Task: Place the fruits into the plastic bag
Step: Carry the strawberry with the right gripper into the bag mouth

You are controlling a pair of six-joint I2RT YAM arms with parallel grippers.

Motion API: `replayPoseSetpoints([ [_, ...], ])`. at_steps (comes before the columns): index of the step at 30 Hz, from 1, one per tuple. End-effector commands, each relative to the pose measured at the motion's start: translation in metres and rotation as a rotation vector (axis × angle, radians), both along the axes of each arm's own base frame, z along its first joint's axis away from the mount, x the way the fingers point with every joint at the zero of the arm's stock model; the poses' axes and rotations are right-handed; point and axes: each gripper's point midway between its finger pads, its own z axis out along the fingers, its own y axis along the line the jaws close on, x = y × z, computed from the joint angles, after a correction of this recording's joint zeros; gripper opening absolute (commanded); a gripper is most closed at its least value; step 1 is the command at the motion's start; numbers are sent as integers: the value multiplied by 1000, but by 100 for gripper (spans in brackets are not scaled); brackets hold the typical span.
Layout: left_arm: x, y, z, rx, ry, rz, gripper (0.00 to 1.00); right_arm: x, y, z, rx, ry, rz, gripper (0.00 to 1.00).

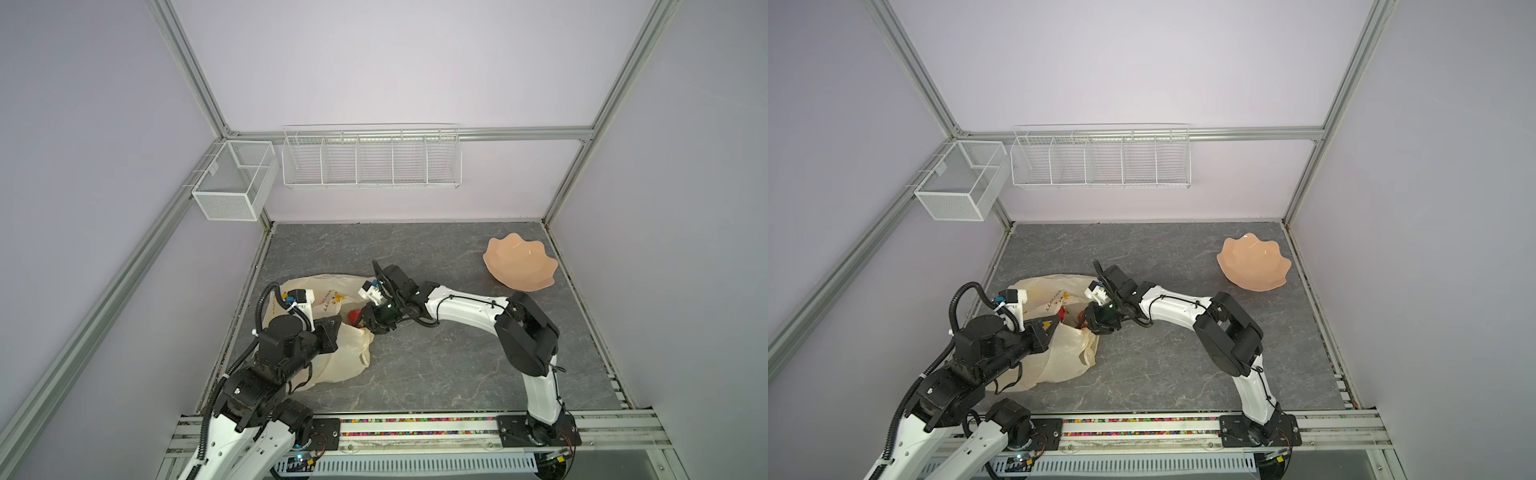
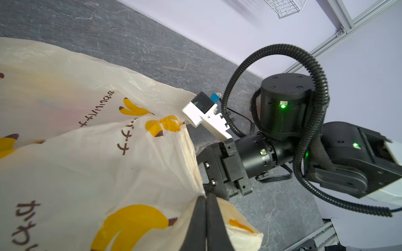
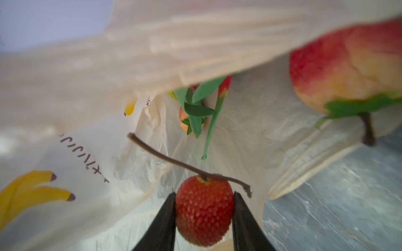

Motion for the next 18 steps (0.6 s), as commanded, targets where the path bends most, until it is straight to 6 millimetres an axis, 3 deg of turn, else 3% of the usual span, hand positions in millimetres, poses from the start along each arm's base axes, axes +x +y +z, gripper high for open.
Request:
replayPoseSetpoints([
  [1, -6, 2, 12, 7, -24, -16, 0, 0, 33, 13, 94, 48, -2, 27],
  [4, -10, 5, 11, 12, -19, -13, 0, -2, 57, 14, 132, 86, 4, 29],
  [7, -13, 10, 8, 18, -12, 1, 0, -4, 77, 9, 153, 140, 2, 38],
  [10, -15, 14, 7, 23, -5, 20, 0, -5, 83, 3, 141, 161, -10, 61],
  [14, -16, 21, 4, 30, 5, 53, 0, -4, 73, 11, 142, 138, -20, 97],
  [15, -16, 23, 4, 32, 8, 65, 0, -4, 66, 13, 128, 126, -17, 88],
  [18, -16, 27, 1, 38, 19, 90, 0, -6, 45, 17, 91, 88, -3, 88],
])
